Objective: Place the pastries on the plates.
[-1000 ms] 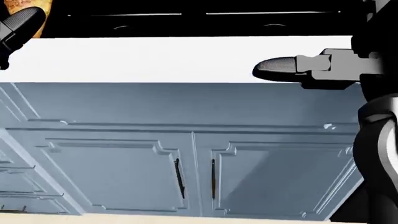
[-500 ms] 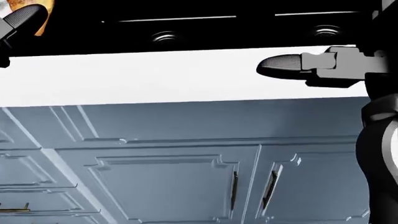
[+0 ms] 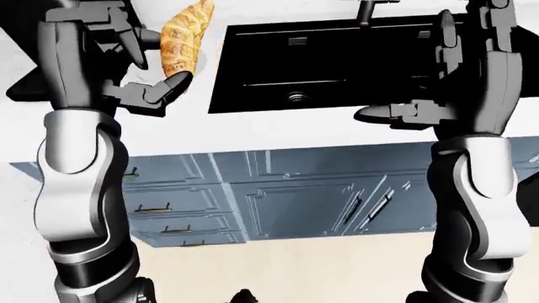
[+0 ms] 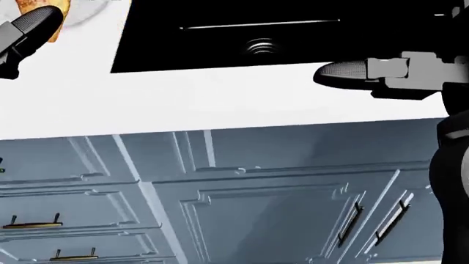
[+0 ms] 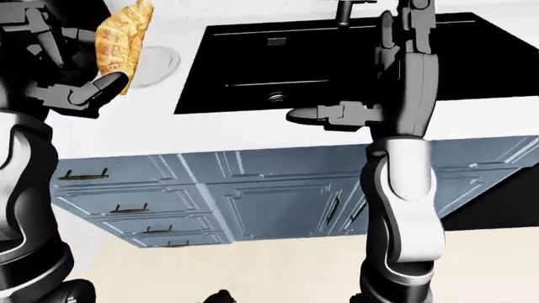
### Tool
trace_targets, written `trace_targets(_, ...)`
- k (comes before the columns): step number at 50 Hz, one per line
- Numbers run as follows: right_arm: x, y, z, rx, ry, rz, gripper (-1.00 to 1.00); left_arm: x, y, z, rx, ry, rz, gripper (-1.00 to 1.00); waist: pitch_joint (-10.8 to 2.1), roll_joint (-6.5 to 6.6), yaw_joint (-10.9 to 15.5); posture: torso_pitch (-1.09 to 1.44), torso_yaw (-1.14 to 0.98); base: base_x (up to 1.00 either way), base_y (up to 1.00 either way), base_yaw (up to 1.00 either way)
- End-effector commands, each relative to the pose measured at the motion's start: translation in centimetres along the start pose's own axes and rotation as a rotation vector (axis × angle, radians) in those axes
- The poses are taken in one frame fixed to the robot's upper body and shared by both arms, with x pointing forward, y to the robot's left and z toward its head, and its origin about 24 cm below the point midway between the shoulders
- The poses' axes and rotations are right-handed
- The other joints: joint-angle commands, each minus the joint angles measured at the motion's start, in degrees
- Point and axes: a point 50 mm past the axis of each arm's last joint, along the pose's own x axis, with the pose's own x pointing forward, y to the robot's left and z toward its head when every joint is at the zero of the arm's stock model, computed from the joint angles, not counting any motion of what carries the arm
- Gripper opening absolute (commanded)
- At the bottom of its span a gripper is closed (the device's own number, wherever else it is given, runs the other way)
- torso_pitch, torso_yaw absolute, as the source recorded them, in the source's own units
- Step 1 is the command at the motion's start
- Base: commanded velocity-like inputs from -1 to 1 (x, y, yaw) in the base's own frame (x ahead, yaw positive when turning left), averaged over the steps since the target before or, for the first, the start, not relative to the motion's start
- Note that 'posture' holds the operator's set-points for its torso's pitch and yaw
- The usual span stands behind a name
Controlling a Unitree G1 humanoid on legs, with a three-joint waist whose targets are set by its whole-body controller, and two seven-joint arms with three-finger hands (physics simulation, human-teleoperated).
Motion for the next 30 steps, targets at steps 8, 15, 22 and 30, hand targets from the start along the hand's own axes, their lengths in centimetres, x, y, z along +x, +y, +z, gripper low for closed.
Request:
trace_targets(8,0.2,0.7,-0.4,0.005,-0.036,0.023,1.00,0.6,0.7,0.8,0.017,-0.057,0.024,-1.00,-0.42,-2.09,0.5,0.33,0.00,0.11,0.63,0.00)
trace_targets(15,0.4,0.7,0.1,0.016,-0.042,0.028,1.00,0.4,0.3,0.7,0.012,-0.049,0.021,-1.00,-1.07,-4.97,-0.8,0.33,0.00,0.25,0.52,0.00)
trace_targets(22,0.3,0.3,0.5,0.036,-0.040,-0.024,1.00,0.3,0.5,1.2,0.014,-0.058,0.025,-1.00,-1.84,-1.16,-1.0,0.33,0.00,0.11,0.06,0.00)
trace_targets(30,0.6,0.0,1.4,0.038,-0.049,-0.032,1.00,0.3,0.7,1.6,0.018,-0.063,0.027,-1.00,-0.79,-0.60,-0.4,0.33,0.00,0.00,0.00,0.00)
